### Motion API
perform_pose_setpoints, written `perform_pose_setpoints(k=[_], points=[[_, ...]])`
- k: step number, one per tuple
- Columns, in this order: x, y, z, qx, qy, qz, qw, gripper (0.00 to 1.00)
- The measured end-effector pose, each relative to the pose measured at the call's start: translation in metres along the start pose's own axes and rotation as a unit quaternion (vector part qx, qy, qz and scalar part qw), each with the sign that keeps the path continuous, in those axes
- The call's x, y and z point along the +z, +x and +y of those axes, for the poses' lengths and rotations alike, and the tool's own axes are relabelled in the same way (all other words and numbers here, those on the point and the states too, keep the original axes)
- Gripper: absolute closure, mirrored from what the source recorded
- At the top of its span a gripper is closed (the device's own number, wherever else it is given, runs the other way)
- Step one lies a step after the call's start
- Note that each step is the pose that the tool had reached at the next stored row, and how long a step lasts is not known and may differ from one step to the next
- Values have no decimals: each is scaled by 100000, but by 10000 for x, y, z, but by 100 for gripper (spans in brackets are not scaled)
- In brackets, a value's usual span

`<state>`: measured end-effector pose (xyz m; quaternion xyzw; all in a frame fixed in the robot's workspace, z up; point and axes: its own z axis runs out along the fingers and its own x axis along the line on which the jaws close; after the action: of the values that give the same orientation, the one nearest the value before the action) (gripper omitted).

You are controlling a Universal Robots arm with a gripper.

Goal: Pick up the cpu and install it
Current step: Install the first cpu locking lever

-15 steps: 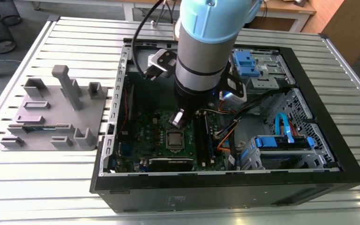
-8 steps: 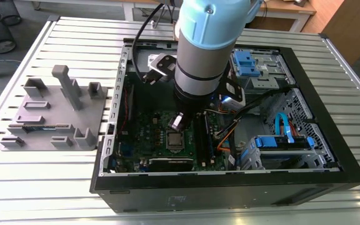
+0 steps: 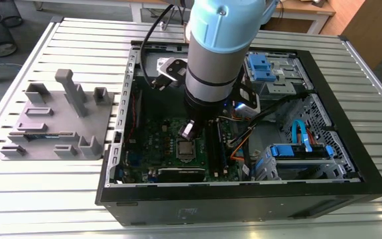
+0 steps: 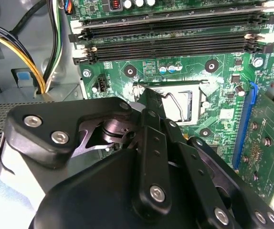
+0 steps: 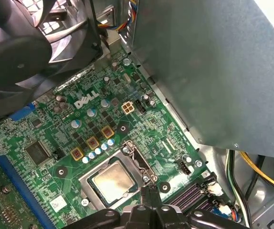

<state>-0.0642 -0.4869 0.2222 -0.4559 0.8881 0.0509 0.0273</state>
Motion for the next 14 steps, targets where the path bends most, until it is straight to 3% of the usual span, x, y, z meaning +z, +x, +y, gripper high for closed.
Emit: perform_pose_setpoints(k=[14], points=[[22, 84, -50, 51, 14, 11, 100000, 89]])
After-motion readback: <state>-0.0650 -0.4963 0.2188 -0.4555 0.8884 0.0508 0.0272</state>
